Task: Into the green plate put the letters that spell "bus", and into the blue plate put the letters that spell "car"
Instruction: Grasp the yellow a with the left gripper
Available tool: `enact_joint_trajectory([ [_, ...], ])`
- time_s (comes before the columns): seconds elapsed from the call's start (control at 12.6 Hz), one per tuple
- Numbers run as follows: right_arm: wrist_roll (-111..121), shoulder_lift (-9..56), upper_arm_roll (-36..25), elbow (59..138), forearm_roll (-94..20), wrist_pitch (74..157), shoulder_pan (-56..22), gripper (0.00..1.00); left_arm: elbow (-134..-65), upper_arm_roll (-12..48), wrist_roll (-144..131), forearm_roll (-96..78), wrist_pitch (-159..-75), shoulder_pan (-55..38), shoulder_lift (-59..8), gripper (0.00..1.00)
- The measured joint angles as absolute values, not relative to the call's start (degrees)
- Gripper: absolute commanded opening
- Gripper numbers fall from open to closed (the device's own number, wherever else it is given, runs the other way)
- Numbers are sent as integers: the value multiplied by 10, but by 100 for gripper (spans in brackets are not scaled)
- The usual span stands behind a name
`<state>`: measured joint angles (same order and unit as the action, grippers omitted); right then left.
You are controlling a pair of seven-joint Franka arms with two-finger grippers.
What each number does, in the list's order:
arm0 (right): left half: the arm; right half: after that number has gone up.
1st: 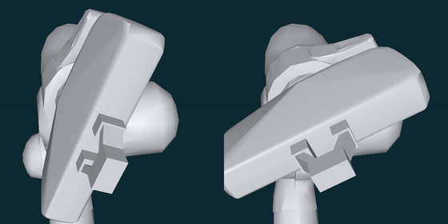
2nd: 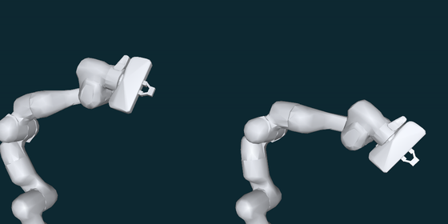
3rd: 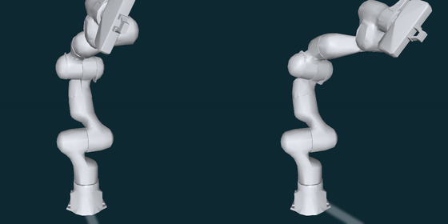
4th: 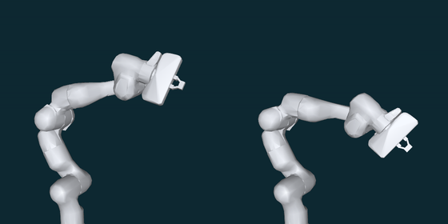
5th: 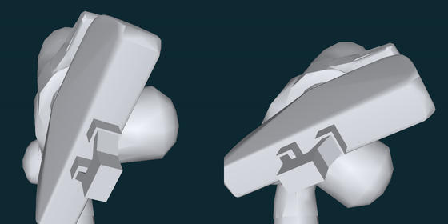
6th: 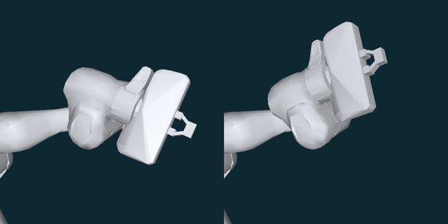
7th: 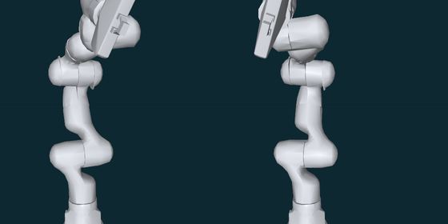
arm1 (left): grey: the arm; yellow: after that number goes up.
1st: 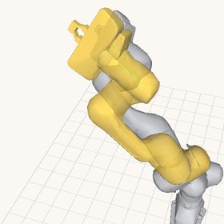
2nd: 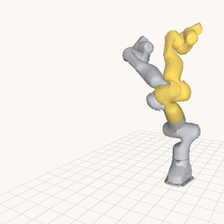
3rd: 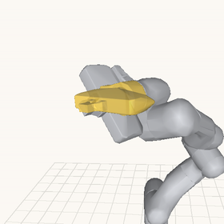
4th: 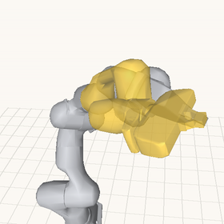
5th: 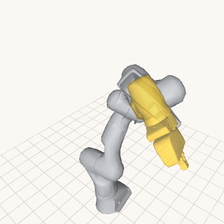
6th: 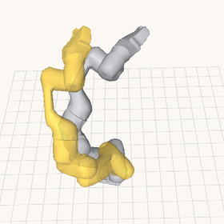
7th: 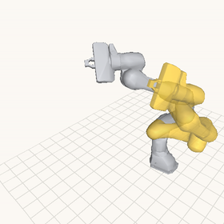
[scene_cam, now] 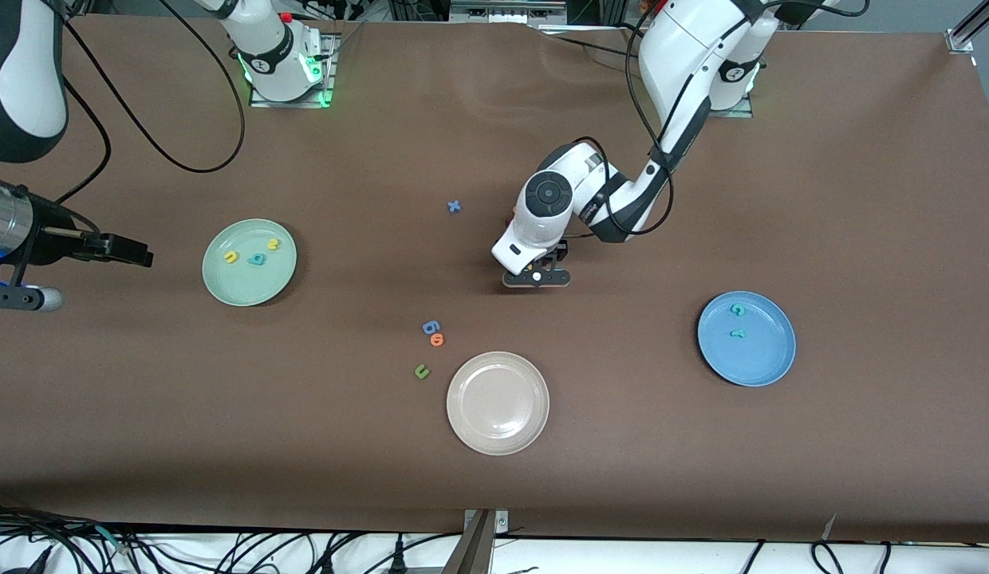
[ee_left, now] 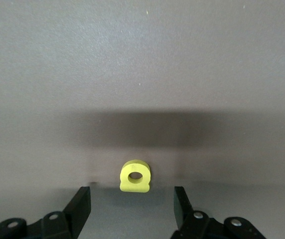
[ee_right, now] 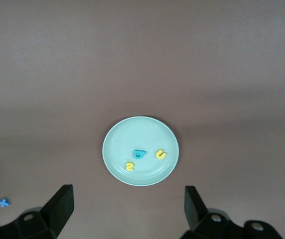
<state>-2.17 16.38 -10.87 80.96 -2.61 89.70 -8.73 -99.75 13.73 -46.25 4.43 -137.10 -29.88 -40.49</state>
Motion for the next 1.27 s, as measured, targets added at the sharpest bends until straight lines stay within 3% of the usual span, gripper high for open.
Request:
enact_joint_trajectory([
  [0.32, -22, 165, -99, 811, -18, 898, -92, 99, -997, 136, -469, 45, -1374, -304, -409, 57],
  [0.71, -22, 167, -98, 811, -16, 898, -92, 99, -996, 134, -470, 55, -1374, -304, -410, 49],
  [1.27, -22, 167, -101, 811, -16, 898, -90, 99, -994, 134, -471, 55, -1374, -304, -410, 45],
])
